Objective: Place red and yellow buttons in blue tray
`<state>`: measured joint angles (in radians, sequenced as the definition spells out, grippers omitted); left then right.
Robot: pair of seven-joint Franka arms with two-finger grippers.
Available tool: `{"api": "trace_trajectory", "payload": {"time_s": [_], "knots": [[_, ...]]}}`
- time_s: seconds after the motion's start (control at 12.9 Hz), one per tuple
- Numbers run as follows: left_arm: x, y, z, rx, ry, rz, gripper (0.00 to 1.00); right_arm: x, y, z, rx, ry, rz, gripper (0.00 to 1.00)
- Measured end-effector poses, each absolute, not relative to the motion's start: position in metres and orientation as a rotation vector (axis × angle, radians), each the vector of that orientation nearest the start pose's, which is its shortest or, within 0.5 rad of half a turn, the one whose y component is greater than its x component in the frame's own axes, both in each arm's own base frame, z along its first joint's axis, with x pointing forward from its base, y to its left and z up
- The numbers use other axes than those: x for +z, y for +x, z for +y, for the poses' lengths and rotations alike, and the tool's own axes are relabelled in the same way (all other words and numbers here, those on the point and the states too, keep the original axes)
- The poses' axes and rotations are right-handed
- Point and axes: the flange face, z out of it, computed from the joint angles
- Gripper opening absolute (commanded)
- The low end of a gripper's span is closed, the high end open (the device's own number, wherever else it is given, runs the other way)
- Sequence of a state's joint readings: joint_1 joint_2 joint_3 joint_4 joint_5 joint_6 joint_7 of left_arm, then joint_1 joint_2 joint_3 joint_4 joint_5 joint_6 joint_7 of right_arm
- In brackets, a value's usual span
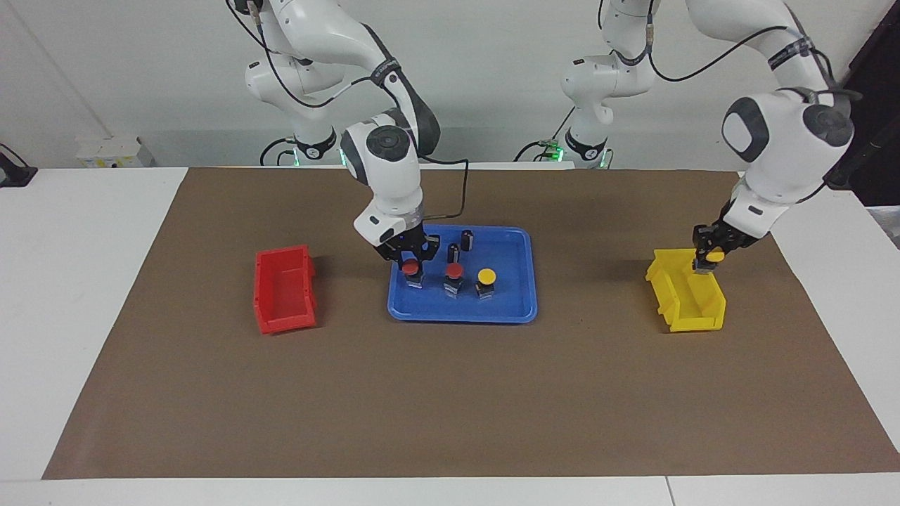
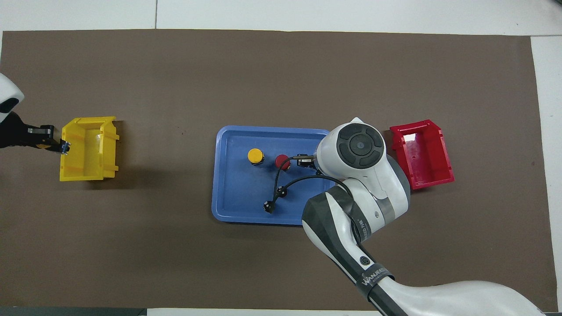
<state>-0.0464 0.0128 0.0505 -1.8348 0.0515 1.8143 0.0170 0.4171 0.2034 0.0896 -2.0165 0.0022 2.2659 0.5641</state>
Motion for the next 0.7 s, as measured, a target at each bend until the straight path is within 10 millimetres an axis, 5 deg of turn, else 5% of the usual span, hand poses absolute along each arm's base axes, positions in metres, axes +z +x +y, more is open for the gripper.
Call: {"api": "trace_trajectory", "payload": {"time_s": [0.08,0.31,0.54,0.7], "knots": [[0.523,0.56,-0.034,0.044,-3.088,-0.008,0.01,0.354,0.519,0.285,-0.05,-3.101,0.093,0.61],[0.498,0.532,-0.184,0.041,-3.113,-0.101,0.01,0.355,0.519,0.285,-0.06,-3.102,0.091,1.0],[0.451,0.502,-0.282,-0.022,-3.185,-0.13,0.01,0.394,0.542,0.264,-0.082,-3.133,0.127,1.0],[0.409,0.491,-0.321,-0.045,-3.194,-0.142,0.01,0.446,0.561,0.215,-0.074,-3.157,0.165,1.0]]}}
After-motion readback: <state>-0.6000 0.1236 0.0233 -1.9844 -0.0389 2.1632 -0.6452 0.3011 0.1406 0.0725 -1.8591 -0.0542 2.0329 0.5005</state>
